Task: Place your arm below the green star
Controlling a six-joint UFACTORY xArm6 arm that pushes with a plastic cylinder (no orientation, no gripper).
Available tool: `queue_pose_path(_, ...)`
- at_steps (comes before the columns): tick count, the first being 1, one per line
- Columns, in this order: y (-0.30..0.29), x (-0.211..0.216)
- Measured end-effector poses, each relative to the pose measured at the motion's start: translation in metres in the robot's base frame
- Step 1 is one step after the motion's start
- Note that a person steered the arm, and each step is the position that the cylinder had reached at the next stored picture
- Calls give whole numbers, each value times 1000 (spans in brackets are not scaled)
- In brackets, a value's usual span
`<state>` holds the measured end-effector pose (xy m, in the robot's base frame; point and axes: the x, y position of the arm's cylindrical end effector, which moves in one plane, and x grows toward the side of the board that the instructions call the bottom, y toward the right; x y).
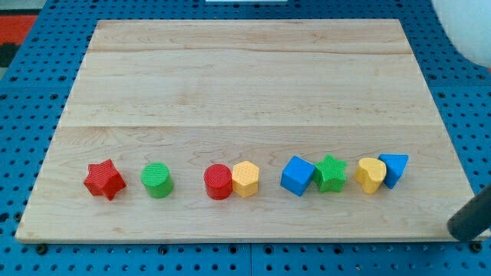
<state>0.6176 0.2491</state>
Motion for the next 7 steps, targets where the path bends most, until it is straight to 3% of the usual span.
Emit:
queue_pose_path(2,-71,-11)
queue_pose_path(4,-72,-11)
queue_pose_path(6,-35,-11)
queue_pose_path(7,-43,-29)
